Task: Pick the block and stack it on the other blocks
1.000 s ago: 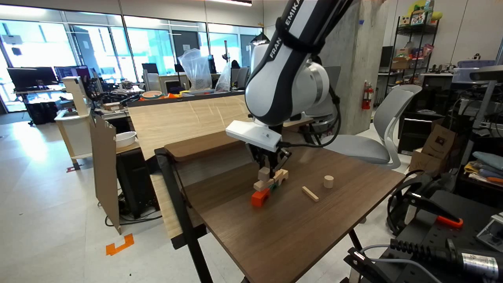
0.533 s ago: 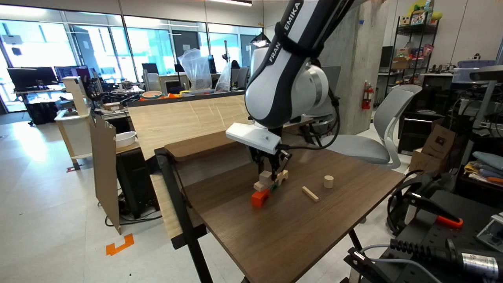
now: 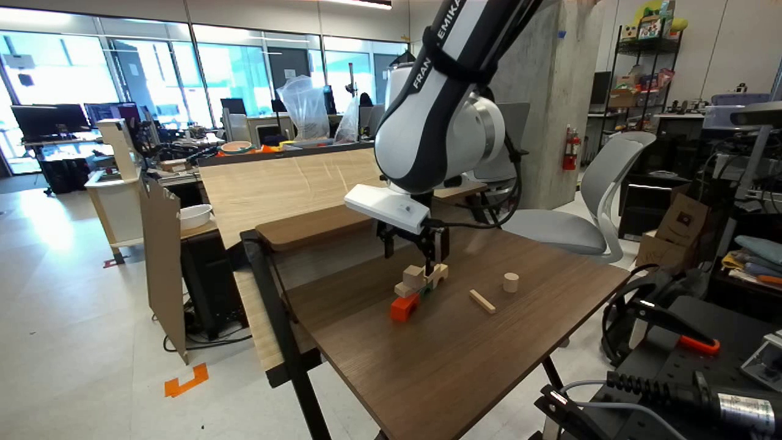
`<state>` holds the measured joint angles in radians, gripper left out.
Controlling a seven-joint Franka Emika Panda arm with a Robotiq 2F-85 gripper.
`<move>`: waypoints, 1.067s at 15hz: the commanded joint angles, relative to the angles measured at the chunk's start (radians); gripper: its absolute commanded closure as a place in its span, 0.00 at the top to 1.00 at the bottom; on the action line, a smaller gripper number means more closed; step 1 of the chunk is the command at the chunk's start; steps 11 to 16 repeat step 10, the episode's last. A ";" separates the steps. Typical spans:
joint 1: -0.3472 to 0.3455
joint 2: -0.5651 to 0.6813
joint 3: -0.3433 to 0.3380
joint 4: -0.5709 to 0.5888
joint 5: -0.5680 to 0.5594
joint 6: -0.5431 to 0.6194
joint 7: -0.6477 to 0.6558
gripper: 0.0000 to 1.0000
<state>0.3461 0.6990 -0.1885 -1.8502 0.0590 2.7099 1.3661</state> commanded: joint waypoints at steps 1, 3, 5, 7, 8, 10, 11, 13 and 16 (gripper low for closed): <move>-0.021 -0.059 0.033 -0.016 -0.016 -0.077 -0.023 1.00; -0.028 -0.097 0.044 -0.042 -0.020 -0.112 -0.044 1.00; -0.033 -0.141 0.049 -0.082 -0.025 -0.096 -0.069 1.00; -0.036 -0.194 0.046 -0.136 -0.032 -0.038 -0.094 1.00; -0.039 -0.217 0.046 -0.158 -0.034 -0.014 -0.109 1.00; -0.035 -0.159 0.043 -0.092 -0.033 -0.050 -0.079 1.00; -0.035 -0.159 0.043 -0.092 -0.033 -0.050 -0.079 1.00; -0.035 -0.159 0.043 -0.092 -0.033 -0.050 -0.079 1.00; -0.035 -0.159 0.043 -0.092 -0.033 -0.050 -0.079 1.00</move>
